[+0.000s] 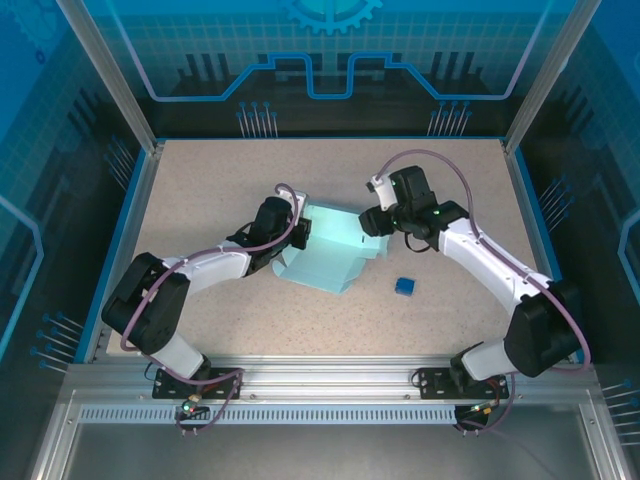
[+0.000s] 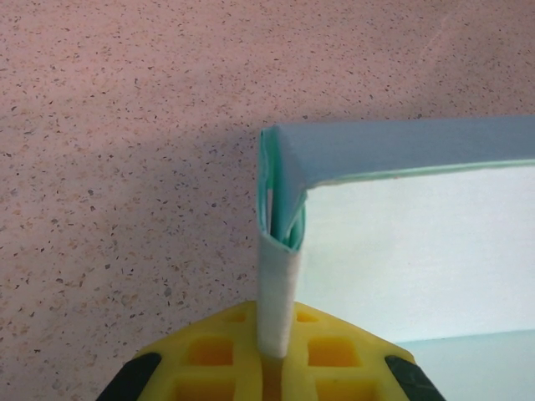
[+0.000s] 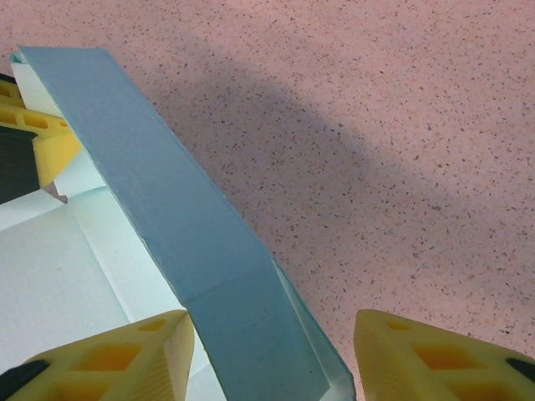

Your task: Fold the paper box

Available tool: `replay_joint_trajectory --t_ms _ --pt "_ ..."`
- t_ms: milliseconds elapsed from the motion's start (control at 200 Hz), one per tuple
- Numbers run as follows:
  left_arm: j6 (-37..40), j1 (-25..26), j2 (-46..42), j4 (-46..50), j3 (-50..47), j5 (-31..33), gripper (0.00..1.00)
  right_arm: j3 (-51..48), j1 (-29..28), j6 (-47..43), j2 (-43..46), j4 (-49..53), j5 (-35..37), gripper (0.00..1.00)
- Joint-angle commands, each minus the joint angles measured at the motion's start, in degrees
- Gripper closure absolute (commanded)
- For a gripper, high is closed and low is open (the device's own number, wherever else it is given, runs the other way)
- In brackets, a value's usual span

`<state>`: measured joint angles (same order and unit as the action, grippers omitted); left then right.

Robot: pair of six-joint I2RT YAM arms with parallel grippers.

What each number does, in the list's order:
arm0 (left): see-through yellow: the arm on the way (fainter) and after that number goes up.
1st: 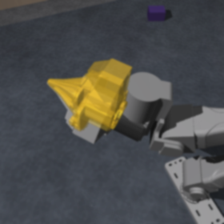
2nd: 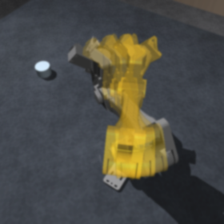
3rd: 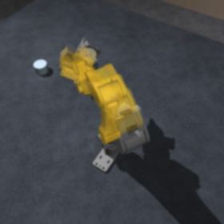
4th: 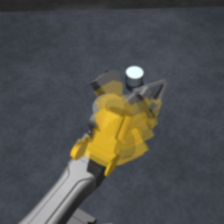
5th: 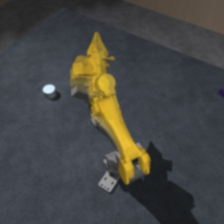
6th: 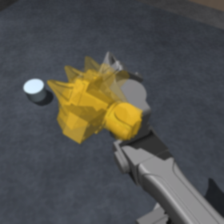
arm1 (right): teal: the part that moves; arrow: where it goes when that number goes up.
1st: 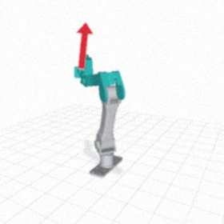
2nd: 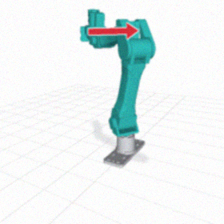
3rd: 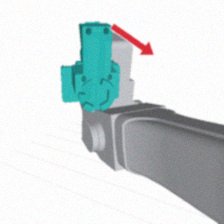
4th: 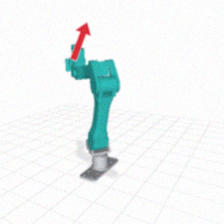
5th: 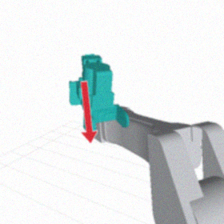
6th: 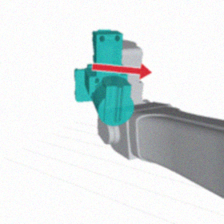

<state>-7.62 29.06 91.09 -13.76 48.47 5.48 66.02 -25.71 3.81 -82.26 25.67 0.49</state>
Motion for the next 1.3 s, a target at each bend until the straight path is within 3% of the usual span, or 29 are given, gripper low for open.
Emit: replay_joint_trajectory --t_ms 0,340,685,1181,1296 --pt "-0.5 0.6 -1.7 0.8 0.0 0.5 1.0 1.0 -0.7 -0.6 -1.0 1.3 -1.0 0.48" --pt "-0.3 1.1 -0.8 3.8 1.5 4.2 1.0 3.2 -4.9 0.5 -2.7 5.1 4.2 0.61" --pt "-2.1 1.3 -0.8 5.0 2.3 5.6 1.0 3.6 -7.3 7.1 -6.1 5.5 9.4 0.63" --pt "-2.6 2.0 -0.6 5.2 2.5 7.6 1.0 3.9 -8.7 19.8 -9.8 -4.9 -3.5 0.7" --pt "-2.8 2.0 -1.0 5.7 2.5 8.3 1.0 4.5 -8.7 19.3 -9.1 -3.7 -1.6 0.7"
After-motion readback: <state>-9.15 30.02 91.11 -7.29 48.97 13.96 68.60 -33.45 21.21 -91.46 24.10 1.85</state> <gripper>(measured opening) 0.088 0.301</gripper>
